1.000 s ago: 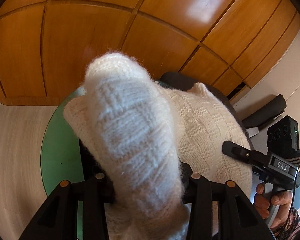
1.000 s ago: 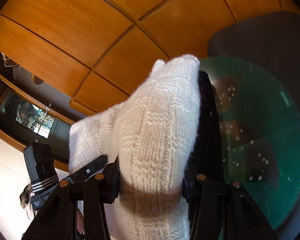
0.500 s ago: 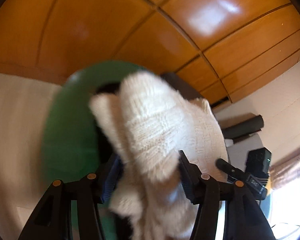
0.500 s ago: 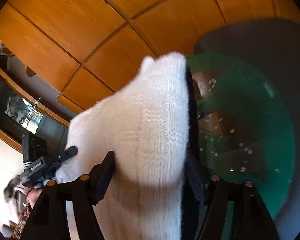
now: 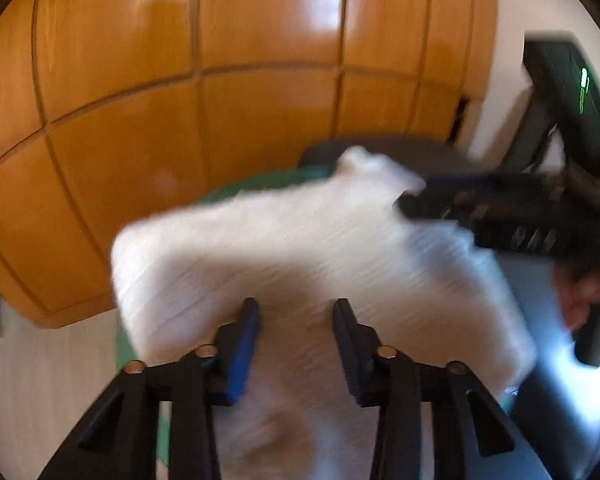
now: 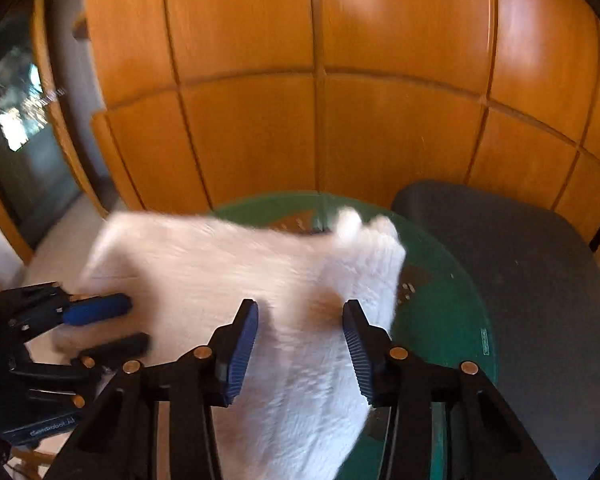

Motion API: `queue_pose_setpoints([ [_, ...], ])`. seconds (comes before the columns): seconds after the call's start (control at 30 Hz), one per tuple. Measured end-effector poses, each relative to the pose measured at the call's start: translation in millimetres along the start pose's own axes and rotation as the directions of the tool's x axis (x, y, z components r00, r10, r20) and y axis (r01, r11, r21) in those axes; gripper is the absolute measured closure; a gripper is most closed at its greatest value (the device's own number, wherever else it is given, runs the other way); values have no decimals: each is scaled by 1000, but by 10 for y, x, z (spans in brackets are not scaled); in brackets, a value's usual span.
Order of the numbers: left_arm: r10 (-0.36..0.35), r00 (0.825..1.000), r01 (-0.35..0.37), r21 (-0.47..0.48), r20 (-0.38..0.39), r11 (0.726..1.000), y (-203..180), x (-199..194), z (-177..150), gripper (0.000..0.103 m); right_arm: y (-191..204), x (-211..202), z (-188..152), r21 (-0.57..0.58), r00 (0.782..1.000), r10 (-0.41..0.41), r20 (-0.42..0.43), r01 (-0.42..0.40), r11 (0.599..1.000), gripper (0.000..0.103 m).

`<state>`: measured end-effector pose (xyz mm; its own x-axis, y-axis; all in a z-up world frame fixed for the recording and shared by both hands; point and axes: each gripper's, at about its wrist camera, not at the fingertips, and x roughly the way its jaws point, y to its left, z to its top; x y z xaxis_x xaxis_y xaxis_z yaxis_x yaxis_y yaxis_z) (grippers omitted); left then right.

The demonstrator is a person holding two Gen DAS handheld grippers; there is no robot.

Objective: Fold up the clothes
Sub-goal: 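Lower the sweater bundle onto the green glass table and open both grippers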

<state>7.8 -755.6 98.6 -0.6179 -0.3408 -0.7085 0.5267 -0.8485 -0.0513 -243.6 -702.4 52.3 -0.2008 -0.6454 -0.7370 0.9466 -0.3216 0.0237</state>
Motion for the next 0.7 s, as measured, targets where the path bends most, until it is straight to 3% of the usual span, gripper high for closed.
queue_pose_setpoints([
  [0.13, -113, 993, 115, -80, 30, 990, 354, 99, -213, 83, -80, 149, -196, 61, 999, -11, -50, 14, 998, 58],
  [0.23, -178, 981, 187, -120, 79, 975, 427, 203, -271, 84, -40, 174, -231, 58, 998, -30, -49, 33, 998, 58],
  [0.37, -237, 959, 272, -262, 158, 926, 535, 116, -266, 84, 27, -14, -131, 13, 1000, -19, -18, 19, 1000, 56],
  [0.4, -203, 962, 247, -266, 181, 932, 513, -22, -284, 83, 50, -121, -96, 8, 1000, 7, 13, -7, 1000, 56],
  [0.47, -180, 949, 234, -198, 257, 952, 357, -324, -393, 82, 99, -330, -26, -9, 995, 61, 73, -61, 998, 61],
  [0.57, -214, 922, 234, -23, 322, 972, -66, -597, -496, 81, 423, -308, 126, -121, 986, 161, 30, -157, 980, 70],
  [0.6, -223, 923, 228, 24, 313, 973, -201, -581, -508, 81, 557, -220, 172, -153, 982, 188, -2, -186, 971, 72],
  [0.7, -223, 949, 209, 86, 223, 974, -450, -324, -581, 81, 958, 45, 309, -242, 961, 258, -101, -276, 930, 78],
])
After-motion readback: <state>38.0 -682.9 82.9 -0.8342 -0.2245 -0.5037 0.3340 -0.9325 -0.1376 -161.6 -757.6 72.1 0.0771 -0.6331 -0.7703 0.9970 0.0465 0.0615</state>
